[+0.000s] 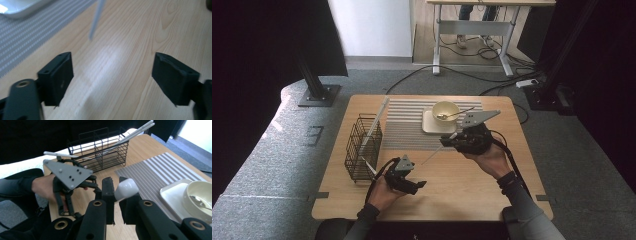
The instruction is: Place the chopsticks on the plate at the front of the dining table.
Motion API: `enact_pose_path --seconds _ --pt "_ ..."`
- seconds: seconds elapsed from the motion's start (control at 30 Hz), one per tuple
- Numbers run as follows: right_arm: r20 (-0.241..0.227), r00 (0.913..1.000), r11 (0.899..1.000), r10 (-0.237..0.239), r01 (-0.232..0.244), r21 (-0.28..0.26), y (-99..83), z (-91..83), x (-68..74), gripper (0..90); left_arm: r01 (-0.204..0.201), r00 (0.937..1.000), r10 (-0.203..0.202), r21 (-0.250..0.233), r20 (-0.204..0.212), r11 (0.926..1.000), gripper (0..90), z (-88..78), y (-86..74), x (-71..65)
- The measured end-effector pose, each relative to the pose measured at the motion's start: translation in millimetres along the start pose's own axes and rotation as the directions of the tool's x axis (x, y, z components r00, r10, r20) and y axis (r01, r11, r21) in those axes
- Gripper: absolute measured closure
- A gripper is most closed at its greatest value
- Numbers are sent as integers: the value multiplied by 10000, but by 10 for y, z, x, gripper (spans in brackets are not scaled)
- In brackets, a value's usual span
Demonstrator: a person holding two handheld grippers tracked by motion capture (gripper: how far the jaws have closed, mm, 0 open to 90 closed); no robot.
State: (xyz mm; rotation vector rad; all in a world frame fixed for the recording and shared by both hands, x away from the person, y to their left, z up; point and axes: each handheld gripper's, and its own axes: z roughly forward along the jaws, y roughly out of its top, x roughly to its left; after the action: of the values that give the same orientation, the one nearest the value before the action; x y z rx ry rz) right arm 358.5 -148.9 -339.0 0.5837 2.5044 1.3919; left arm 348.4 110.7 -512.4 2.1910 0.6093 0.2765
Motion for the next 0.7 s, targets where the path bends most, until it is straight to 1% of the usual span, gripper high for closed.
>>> enact_pose_path --seconds 0.13,0.23,0.33,0.43,0.5,0.57,0.63,0.7 --pt "-175 9998 10000 -6 6 -1 -43 32 42 821 -322 9994 325 -242 153 9992 268 8 92 -10" --pt "-300 9995 10000 6 -5 36 -77 65 65 821 -545 9984 552 -463 122 9974 357 14 169 -30" --pt "-428 9991 9999 69 -64 126 -122 107 80 821 -724 9973 728 -695 34 9950 464 12 222 -57" --pt "-527 9985 9997 117 -106 205 -160 138 84 821 -883 9961 881 -875 -61 9922 602 5 234 -84" --pt "-596 9980 9996 189 -175 227 -179 150 82 821 -988 9951 989 -966 -40 9904 698 3 226 -98" --pt "-631 9978 9995 213 -199 225 -191 156 80 821 -1068 9943 1068 -964 -56 9896 776 4 216 -106" --pt "-648 9975 9994 287 -274 219 -200 152 71 821 -1177 9930 1178 -1030 -51 9877 820 2 204 -114" --pt "-679 9972 9993 326 -312 217 -203 151 61 821 -1466 9892 1457 -1041 -158 9837 827 1 198 -135"
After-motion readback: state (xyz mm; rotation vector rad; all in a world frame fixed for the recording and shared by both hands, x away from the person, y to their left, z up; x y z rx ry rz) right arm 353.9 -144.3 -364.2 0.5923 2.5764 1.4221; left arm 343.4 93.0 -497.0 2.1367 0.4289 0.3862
